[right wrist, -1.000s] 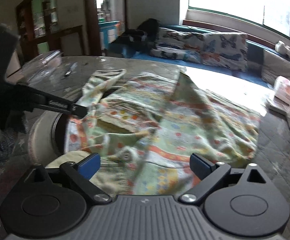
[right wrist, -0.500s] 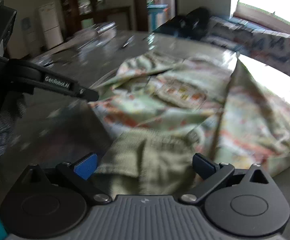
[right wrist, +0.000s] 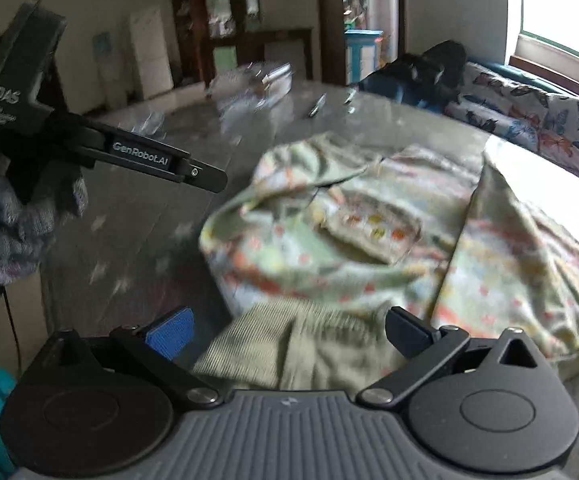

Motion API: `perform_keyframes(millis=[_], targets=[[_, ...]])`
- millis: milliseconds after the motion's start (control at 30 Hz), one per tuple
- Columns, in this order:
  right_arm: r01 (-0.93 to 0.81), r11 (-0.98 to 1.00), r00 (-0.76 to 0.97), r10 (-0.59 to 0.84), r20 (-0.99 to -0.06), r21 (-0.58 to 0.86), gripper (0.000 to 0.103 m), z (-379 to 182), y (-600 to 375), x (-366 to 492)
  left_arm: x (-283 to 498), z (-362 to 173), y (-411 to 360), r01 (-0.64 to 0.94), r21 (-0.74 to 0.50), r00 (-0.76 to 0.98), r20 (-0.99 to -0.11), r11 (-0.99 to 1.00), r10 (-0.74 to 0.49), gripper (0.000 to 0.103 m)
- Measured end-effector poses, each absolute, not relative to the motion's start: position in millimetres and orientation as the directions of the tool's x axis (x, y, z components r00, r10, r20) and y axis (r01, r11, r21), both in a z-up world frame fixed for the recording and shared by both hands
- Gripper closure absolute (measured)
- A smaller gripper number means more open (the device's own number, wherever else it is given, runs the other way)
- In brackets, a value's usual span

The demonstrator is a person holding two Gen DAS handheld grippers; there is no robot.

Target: Fold clothes

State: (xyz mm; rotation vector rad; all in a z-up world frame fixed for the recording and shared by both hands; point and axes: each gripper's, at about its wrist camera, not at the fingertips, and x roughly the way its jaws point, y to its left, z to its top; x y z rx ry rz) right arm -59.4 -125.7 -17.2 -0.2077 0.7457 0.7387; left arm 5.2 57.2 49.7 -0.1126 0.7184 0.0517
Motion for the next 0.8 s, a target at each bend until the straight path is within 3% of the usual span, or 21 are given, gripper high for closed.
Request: perform_keyframes(millis=[100, 200, 467, 567, 633, 700, 733, 800], targets=[[-0.645, 0.757, 0.501, 0.522, -0.691, 0.105, 0.000, -27, -121, -38, 29, 55, 45, -0.038, -0.060, 0.772, -0.636, 0.997, -0.009, 0.051], [-0.609, 0.781, 0.475, 0.500, -0.725, 0.140, 0.000, -47, -118, -24, 60, 47, 36, -0.011, -0.055, 0.759, -0.650, 0.998, -0.028, 0.051], [-0.602, 0.787, 0.491, 0.501, -0.713, 0.138, 0.000, -50, -117, -29, 125, 12, 25, 0.018, -0.035, 0.709, -0.704, 0.999, -0.037, 0.056], [-0.601, 0.788, 0.495, 0.497, -0.713, 0.131, 0.000, -50, -115, -29, 136, 1, 26, 0.032, -0.036, 0.686, -0.726, 0.999, -0.048, 0.064], [-0.601, 0.789, 0.498, 0.494, -0.713, 0.126, 0.000, -50, -115, -29, 138, -6, 28, 0.032, -0.023, 0.677, -0.735, 0.999, -0.038, 0.079], [-0.602, 0.789, 0.499, 0.493, -0.712, 0.124, 0.000, -51, -114, -29, 135, -7, 32, 0.035, -0.016, 0.691, -0.722, 0.999, -0.035, 0.085], [-0.601, 0.789, 0.500, 0.493, -0.712, 0.125, 0.000, -51, -114, -29, 133, -6, 35, 0.026, -0.023, 0.694, -0.719, 0.999, -0.034, 0.095], [-0.601, 0.789, 0.500, 0.493, -0.712, 0.123, 0.000, -51, -114, -29, 128, -2, 43, 0.006, -0.035, 0.704, -0.709, 0.999, -0.029, 0.099]])
